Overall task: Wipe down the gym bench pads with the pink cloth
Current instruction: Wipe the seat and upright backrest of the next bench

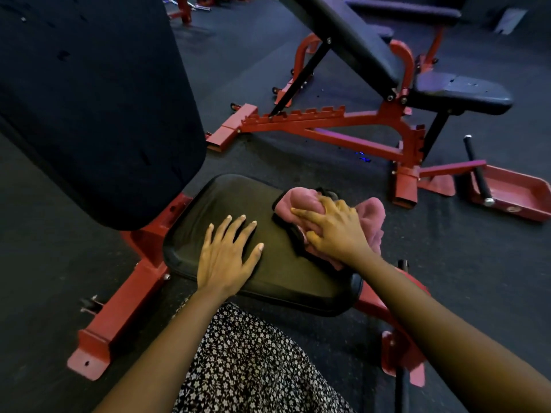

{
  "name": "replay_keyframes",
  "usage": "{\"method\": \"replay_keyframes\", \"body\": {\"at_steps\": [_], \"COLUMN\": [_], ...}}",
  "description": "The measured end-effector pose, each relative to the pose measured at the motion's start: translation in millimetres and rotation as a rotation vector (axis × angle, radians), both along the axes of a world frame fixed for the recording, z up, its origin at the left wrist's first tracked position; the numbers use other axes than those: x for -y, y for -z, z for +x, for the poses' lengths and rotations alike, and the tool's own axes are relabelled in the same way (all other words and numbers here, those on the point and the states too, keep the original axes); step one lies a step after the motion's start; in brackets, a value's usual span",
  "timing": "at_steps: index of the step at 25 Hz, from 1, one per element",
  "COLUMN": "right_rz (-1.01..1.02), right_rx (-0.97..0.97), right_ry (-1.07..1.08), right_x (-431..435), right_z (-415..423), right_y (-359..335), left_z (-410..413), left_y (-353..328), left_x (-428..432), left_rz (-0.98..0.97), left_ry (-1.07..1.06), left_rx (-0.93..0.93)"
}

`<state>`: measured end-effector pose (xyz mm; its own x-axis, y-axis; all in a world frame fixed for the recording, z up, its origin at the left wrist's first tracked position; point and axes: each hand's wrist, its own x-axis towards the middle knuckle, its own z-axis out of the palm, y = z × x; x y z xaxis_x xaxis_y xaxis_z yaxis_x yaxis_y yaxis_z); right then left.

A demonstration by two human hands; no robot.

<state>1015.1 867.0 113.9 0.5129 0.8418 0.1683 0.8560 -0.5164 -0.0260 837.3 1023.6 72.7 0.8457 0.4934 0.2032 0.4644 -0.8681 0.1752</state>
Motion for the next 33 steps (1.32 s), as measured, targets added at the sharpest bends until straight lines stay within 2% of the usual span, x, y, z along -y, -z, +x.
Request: {"method": "replay_keyframes", "body": {"at_steps": [3,5,7,9,11,13,17,19,21,23,27,33], "right_rz": [0.093,0.238,0.391,0.458,0.409,0.267,-0.061,-0.126,-0.151,-0.117,-0.074,0.028], "right_rx": [-0.006,-0.024,-0.076,-0.152,-0.120,-0.115,-0.248,-0.439,-0.743,-0.984,-1.136,-1.095], "right_ry": [0.010,0.009,0.010,0.039,-0.029,-0.163,-0.353,-0.346,-0.305,-0.283,-0.262,-0.157], "right_x": [31.4,58.6,80.9,82.5,58.2,12.7,-112.3,-164.4,-191.7,-188.9,-144.1,-57.6], "right_z": [-23.9,-36.8,-32.2,-8.6,25.3,61.5,104.2,105.1,102.3,104.3,116.9,122.2], "right_y": [6.1,16.4,21.1,14.5,3.7,-7.0,-20.9,-17.6,-8.9,4.7,13.7,13.9], "left_z": [-2.1,1.3,17.5,35.4,45.8,47.7,50.1,50.8,51.0,51.3,52.2,52.4], "left_y": [-1.1,-5.6,-12.8,-17.0,-14.5,-9.7,-8.8,-7.3,-3.0,-1.2,-0.6,-1.6], "left_x": [1.4,8.2,20.0,33.5,40.5,42.6,41.9,40.8,39.5,38.2,35.6,36.7], "left_rz": [-0.025,-0.076,-0.159,-0.226,-0.192,-0.113,-0.105,-0.090,-0.053,-0.046,-0.048,-0.043], "left_ry": [-0.010,-0.004,0.022,0.023,-0.003,-0.021,-0.047,-0.048,-0.059,-0.060,-0.061,-0.061], "left_rx": [0.015,0.045,0.082,0.097,0.042,-0.008,0.020,0.017,0.022,0.020,0.026,0.014]}}
